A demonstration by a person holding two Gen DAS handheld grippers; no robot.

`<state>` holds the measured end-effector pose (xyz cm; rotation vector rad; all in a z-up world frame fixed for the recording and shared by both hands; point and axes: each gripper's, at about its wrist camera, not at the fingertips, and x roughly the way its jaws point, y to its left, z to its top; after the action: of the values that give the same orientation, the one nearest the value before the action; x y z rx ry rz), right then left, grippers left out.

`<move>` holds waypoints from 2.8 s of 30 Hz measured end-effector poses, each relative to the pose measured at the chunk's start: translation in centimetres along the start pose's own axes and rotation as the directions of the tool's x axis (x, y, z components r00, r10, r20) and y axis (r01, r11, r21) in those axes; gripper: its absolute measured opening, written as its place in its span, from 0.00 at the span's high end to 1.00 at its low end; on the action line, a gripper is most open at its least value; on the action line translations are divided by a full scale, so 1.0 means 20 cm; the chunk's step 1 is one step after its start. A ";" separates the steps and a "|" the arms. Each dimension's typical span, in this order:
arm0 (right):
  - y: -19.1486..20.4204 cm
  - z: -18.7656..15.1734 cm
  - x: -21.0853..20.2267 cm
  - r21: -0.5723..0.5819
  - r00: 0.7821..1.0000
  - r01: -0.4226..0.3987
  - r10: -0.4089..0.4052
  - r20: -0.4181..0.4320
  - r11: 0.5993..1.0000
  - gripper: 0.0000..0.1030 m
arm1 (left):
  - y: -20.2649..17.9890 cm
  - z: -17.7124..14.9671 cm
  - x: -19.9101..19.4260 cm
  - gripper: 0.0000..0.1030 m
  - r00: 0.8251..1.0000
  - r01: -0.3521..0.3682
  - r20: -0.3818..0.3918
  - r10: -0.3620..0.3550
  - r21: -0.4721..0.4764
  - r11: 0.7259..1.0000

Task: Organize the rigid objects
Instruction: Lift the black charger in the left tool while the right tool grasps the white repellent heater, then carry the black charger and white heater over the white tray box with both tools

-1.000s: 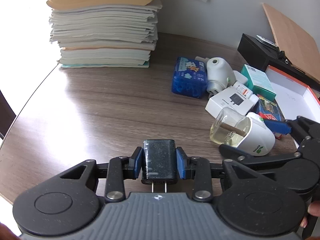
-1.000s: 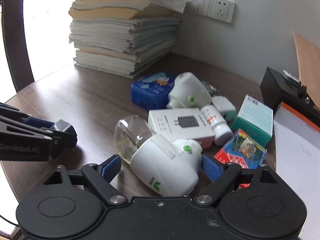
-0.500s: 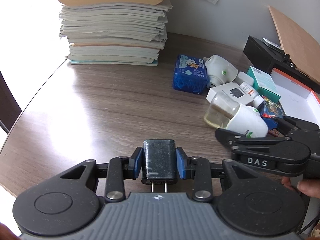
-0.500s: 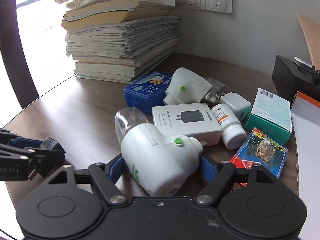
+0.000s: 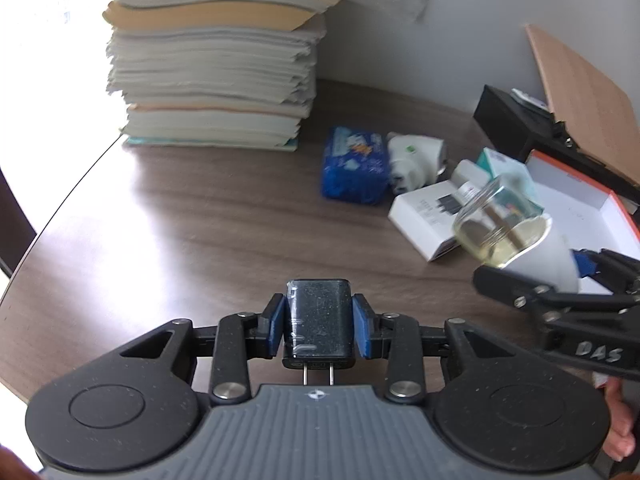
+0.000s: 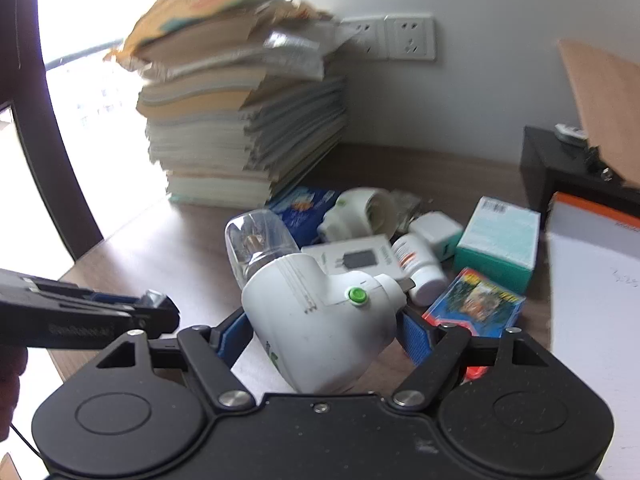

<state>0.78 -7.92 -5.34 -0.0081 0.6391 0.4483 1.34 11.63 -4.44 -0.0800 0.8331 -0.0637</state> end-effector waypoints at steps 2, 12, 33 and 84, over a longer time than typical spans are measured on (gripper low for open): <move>-0.03 0.03 -0.05 0.013 1.000 0.016 -0.016 0.023 1.000 0.12 | -0.04 0.02 -0.01 0.65 1.000 0.012 0.009 -0.012 0.001 1.000; -0.26 0.09 -0.32 0.097 0.984 0.148 -0.156 0.086 0.984 0.12 | -0.37 0.14 -0.05 0.65 0.997 0.053 0.047 -0.057 0.082 0.995; -0.85 -0.01 -0.91 0.298 0.904 0.361 -0.410 0.122 0.884 0.11 | -1.22 0.27 -0.08 0.65 0.976 0.186 0.064 -0.208 0.249 0.950; -1.11 0.04 -0.98 0.263 0.916 0.339 -0.380 0.125 0.903 0.11 | -1.57 0.22 -0.04 0.65 0.979 0.156 0.099 -0.181 0.216 0.964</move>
<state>-3.62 -35.83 3.84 0.1364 0.5006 0.0091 3.34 -19.30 2.14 0.0415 0.6955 -0.3032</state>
